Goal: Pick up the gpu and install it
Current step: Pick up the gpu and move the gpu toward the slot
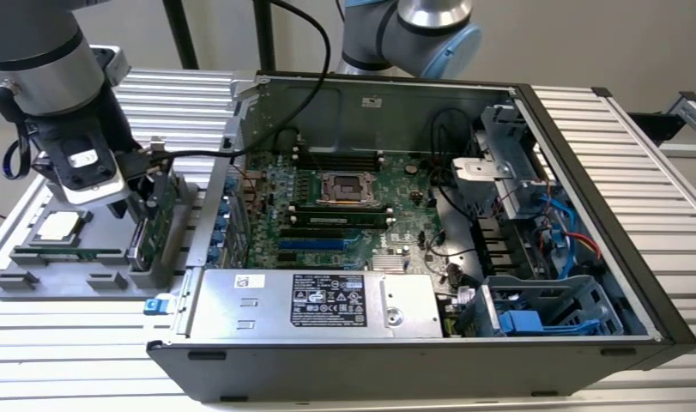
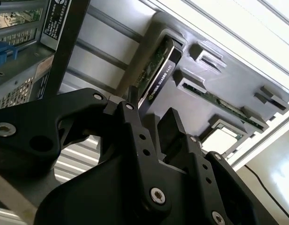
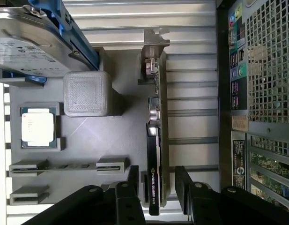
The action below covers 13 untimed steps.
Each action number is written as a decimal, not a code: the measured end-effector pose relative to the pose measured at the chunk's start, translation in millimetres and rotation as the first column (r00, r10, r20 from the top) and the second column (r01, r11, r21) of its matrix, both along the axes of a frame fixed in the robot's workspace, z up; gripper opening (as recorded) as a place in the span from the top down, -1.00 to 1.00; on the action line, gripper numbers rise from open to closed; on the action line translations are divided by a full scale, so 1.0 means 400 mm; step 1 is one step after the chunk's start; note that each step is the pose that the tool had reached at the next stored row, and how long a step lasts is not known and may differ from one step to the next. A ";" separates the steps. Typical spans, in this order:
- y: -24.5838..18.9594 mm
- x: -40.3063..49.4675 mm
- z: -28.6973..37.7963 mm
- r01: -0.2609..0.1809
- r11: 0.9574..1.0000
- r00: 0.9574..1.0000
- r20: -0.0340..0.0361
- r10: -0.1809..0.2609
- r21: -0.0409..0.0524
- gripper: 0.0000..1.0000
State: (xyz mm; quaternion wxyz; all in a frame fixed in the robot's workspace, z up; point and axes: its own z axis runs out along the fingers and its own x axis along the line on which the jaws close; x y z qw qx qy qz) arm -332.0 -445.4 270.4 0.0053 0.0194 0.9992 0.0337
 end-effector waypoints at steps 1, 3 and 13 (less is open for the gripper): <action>0.001 0.000 -0.002 -0.001 1.000 1.000 0.000 0.001 0.000 -1.00; 0.002 0.001 -0.005 -0.004 1.000 1.000 0.000 0.004 0.000 -1.00; 0.007 0.002 -0.027 -0.015 1.000 1.000 0.000 0.015 0.000 -1.00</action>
